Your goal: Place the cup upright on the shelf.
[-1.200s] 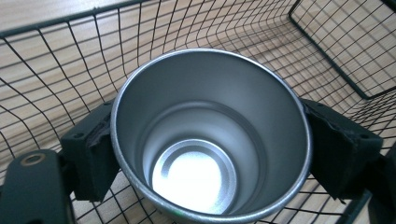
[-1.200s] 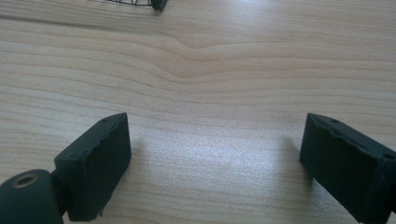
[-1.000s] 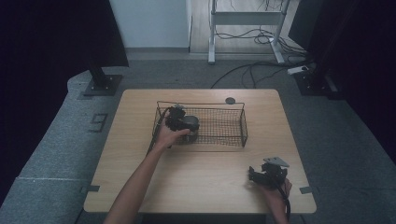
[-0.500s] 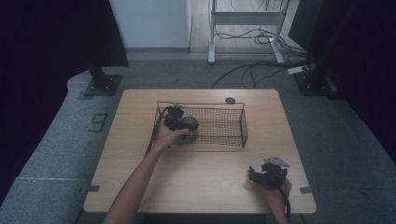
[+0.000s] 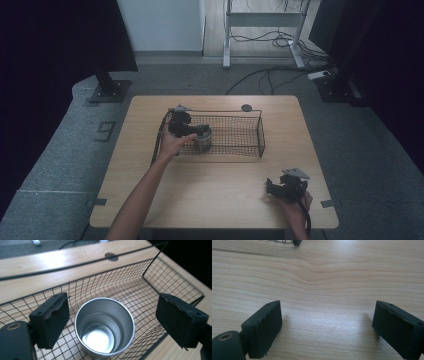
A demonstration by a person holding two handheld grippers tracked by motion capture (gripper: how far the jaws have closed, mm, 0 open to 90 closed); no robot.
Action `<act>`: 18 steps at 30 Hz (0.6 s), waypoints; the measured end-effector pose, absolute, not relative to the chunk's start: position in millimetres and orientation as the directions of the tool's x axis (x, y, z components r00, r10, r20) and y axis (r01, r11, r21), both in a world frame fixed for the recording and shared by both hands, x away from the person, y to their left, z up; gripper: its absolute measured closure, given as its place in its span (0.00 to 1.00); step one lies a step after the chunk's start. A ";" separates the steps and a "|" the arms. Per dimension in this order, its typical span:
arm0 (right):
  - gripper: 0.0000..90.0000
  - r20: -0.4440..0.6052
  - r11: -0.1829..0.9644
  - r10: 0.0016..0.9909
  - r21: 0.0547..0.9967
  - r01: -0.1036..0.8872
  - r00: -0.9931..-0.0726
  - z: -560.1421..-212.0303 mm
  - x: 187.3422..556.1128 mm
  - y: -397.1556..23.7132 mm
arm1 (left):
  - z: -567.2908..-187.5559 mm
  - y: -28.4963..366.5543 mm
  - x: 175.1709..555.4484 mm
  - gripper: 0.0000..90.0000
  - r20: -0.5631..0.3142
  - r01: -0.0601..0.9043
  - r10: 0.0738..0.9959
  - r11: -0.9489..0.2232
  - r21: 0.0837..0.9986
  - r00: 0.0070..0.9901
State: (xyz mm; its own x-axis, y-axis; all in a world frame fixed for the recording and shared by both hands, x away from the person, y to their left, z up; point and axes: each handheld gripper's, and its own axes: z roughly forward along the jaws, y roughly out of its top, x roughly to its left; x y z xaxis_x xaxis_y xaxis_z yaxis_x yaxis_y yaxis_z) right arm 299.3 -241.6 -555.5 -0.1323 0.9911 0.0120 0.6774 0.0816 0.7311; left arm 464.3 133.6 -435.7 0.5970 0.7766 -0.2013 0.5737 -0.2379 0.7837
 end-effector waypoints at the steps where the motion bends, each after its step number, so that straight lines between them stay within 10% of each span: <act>1: 0.10 0.012 0.082 0.991 0.731 0.678 -0.132 -555.5 299.3 -241.6 | -433.6 135.8 462.0 0.14 -0.199 0.566 0.775 -0.236 0.790 0.601; 18: 0.10 0.010 0.083 0.991 0.731 0.677 -0.133 -555.5 299.3 -241.7 | -430.5 158.6 418.9 0.16 -0.177 0.491 0.716 -0.258 0.832 0.676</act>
